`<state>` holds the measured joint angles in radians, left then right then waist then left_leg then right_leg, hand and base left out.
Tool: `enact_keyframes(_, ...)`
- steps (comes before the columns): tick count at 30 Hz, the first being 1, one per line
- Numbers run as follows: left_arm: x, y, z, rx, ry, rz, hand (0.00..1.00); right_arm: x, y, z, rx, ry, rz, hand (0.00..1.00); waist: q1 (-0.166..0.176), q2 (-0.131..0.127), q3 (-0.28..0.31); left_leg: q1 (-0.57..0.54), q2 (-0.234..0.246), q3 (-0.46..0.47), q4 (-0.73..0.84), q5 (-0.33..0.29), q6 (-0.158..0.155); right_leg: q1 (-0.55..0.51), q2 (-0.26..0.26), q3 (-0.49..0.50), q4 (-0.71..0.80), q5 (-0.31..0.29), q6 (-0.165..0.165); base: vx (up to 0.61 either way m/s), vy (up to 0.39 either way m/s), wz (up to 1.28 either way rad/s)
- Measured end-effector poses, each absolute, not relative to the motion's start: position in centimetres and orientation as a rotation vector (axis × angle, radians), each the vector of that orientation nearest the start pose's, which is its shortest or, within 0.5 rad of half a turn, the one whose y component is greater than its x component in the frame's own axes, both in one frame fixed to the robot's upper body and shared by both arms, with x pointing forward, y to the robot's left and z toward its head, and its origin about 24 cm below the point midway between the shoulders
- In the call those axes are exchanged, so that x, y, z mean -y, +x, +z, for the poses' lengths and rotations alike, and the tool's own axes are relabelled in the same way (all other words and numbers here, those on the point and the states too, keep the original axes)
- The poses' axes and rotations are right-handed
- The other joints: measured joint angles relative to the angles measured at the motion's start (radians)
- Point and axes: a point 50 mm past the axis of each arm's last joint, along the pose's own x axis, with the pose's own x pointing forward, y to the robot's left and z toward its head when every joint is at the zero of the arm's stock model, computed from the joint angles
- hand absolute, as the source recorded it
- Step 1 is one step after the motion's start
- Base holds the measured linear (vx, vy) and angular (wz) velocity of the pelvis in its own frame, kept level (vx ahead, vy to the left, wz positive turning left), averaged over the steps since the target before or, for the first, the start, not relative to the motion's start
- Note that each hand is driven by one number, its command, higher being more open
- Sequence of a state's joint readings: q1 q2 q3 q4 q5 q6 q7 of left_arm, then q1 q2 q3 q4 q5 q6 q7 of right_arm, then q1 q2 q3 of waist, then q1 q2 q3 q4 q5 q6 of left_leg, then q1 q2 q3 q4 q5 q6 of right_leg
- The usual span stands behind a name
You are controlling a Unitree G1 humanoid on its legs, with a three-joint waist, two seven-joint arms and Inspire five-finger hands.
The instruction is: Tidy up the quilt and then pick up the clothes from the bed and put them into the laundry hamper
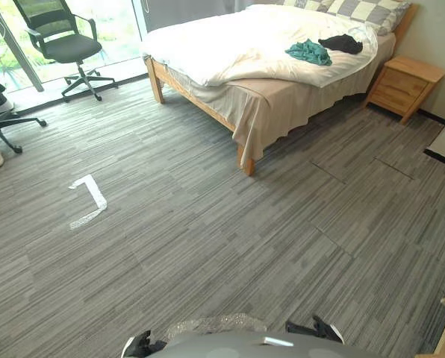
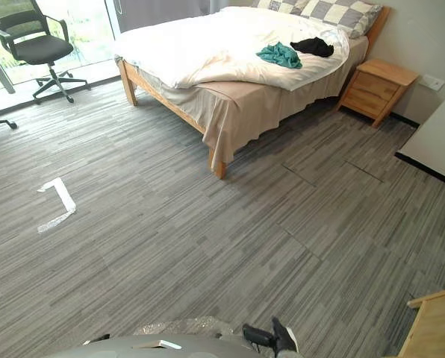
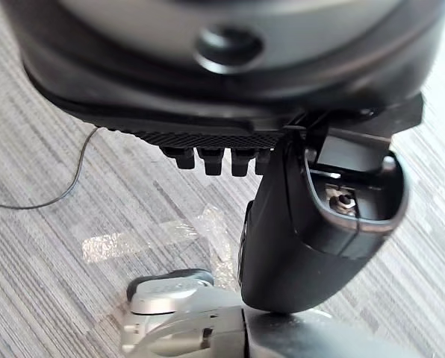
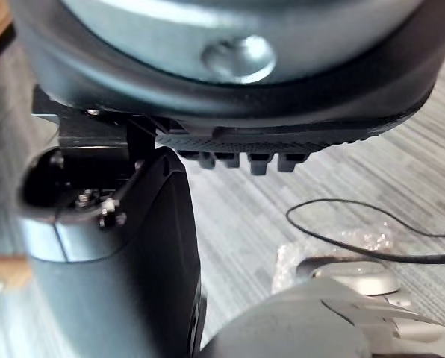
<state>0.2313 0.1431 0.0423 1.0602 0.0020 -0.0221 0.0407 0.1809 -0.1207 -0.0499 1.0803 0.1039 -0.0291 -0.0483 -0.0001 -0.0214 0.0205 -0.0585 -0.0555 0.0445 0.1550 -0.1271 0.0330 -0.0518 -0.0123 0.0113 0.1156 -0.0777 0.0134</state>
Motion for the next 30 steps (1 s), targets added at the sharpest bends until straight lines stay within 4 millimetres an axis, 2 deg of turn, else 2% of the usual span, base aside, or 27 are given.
enact_keyframes(4, -21.9, 2.8, -16.8, -1.271, 0.091, 0.244, 1.00, 20.8, 4.3, -17.0, -1.232, 0.044, -0.320, 0.00, 0.000, -0.011, -0.001, 0.085, -0.006, 0.007, -0.115, 0.060, 0.018, 0.066, -0.006, -0.008, -0.078, 0.044, 0.000, 0.17, 0.030, -0.04)
enact_keyframes(9, -21.7, 3.9, -16.8, -1.245, 0.139, 0.214, 1.00, 21.0, 4.2, -17.0, -1.230, 0.063, -0.347, 0.00, -0.001, -0.001, 0.009, 0.142, -0.008, 0.010, -0.172, 0.067, 0.015, 0.113, -0.005, -0.011, -0.119, 0.049, 0.007, 0.13, 0.033, -0.03)
enact_keyframes(18, -21.5, 5.7, -16.7, -1.203, 0.178, 0.172, 1.00, 21.0, 5.2, -16.9, -1.215, 0.050, -0.333, 0.00, -0.004, 0.004, 0.032, 0.164, -0.007, 0.020, -0.216, 0.082, 0.004, 0.116, -0.004, -0.007, -0.135, 0.054, 0.015, 0.02, -0.003, -0.04)
enact_keyframes(30, -21.4, 6.5, -16.6, -1.188, 0.203, 0.140, 1.00, 21.0, 5.5, -16.9, -1.208, 0.050, -0.331, 0.00, -0.004, 0.002, 0.049, 0.137, -0.008, 0.054, -0.240, 0.096, 0.009, 0.086, -0.002, 0.019, -0.174, 0.082, 0.012, -0.02, -0.011, -0.08)
